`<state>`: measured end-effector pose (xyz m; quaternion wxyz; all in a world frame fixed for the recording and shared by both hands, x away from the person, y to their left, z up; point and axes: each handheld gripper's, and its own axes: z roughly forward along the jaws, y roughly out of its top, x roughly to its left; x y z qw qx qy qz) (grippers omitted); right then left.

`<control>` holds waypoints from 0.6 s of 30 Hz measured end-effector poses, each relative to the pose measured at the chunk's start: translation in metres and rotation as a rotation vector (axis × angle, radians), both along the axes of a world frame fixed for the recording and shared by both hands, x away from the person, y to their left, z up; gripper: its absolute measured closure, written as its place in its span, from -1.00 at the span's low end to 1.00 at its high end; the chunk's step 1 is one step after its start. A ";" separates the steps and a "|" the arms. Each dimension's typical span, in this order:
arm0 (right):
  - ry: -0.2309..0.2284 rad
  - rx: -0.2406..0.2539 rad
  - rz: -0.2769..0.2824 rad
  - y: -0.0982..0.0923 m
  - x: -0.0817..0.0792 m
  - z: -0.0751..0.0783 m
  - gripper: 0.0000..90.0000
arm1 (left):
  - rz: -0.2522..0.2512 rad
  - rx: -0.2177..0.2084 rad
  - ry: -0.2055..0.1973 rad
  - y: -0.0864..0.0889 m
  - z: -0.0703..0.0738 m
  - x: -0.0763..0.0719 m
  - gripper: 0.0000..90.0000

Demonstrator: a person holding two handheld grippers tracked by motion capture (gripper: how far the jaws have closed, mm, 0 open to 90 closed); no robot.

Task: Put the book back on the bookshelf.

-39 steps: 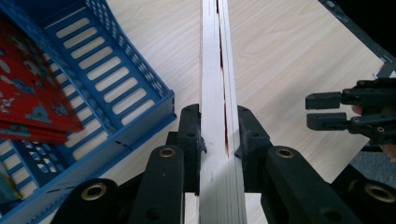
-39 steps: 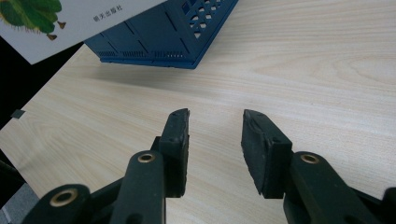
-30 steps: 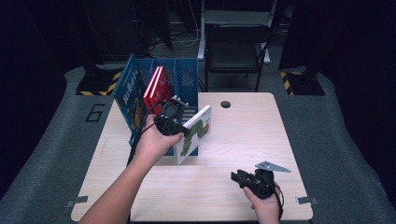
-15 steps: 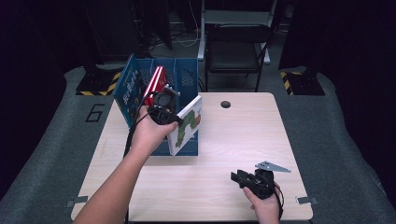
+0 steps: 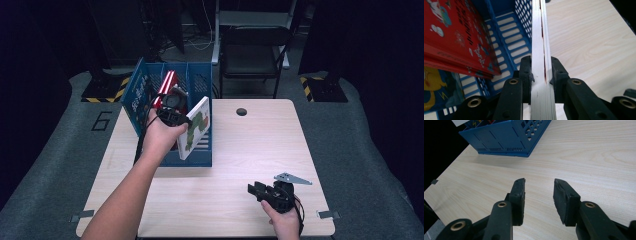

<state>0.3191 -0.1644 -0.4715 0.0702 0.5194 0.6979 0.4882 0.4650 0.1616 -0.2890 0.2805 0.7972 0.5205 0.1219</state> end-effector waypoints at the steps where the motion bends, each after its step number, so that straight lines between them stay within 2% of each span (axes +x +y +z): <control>1: 0.005 0.000 -0.002 0.000 0.000 0.000 0.36 | 0.011 0.001 -0.004 0.000 -0.001 0.002 0.68; 9: -0.004 0.003 0.004 0.000 0.000 0.000 0.36 | 0.065 0.007 0.022 -0.002 -0.009 0.019 0.68; 18: -0.003 0.007 0.003 -0.002 0.000 0.000 0.36 | 0.116 0.013 0.019 -0.007 -0.018 0.036 0.68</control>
